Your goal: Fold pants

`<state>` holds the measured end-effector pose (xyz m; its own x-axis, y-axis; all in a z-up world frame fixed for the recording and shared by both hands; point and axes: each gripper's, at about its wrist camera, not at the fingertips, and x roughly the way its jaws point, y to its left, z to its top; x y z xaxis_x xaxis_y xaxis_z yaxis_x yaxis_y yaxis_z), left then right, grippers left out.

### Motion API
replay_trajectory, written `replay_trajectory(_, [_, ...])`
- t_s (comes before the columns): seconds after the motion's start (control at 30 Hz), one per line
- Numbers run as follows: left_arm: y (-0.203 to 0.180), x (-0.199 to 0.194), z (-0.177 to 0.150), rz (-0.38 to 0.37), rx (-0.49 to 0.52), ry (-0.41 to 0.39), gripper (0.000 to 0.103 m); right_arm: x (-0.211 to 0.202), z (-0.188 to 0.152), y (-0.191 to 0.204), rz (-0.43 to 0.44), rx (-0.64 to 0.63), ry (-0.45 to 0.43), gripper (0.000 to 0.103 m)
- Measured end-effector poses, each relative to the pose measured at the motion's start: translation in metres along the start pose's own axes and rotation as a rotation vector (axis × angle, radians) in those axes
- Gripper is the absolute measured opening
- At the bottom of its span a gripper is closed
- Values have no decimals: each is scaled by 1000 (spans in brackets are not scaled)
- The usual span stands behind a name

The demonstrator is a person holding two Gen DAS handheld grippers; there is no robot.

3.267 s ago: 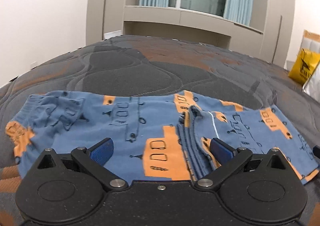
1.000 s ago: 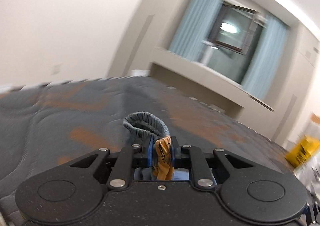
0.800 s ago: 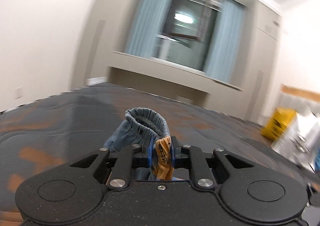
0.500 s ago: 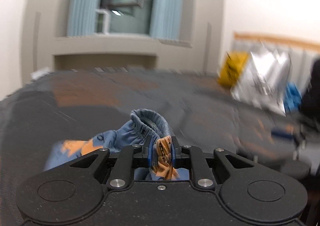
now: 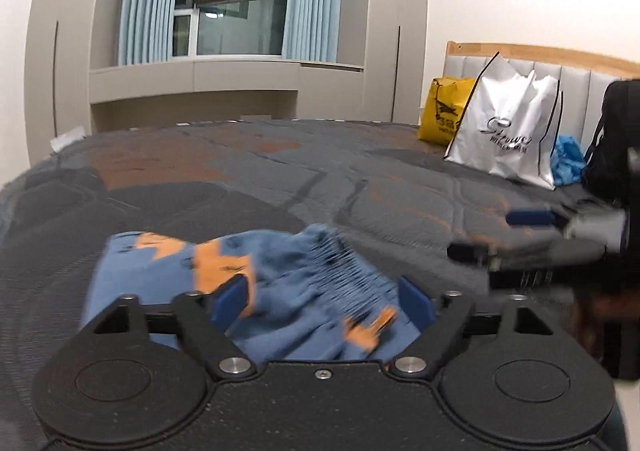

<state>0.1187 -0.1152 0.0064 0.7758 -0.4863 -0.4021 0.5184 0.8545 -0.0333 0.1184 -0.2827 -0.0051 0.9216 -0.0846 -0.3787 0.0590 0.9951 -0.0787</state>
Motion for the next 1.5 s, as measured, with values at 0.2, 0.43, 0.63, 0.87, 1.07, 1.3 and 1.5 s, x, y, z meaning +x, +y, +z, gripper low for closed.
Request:
replay_trajectory(0.2, [13,-20,-11,36,71,41,91,22,26,11,295,76,-2,103])
replay_trajectory(0.43, [-3,-27,-14,35,244,25,75,62,37,38,512,185,82,83])
replay_trajectory(0.63, [-13,-17,-19,10,301,75,40,66,39,38,523,204,89,48])
replay_trajectory(0.87, [-10,-15,-13,-12,247,69,2,70,44,37,530,220,98,12])
replay_trajectory(1.07, [-10,-27,-4,-66,197,32,2,47,49,24,484,225,38,11])
replay_trajectory(1.3, [-8,-11,-19,-90,157,88,13,55,33,28,400,188,120,14])
replay_trajectory(1.5, [9,-38,-6,39,104,8,63,42,33,27,366,185,68,40])
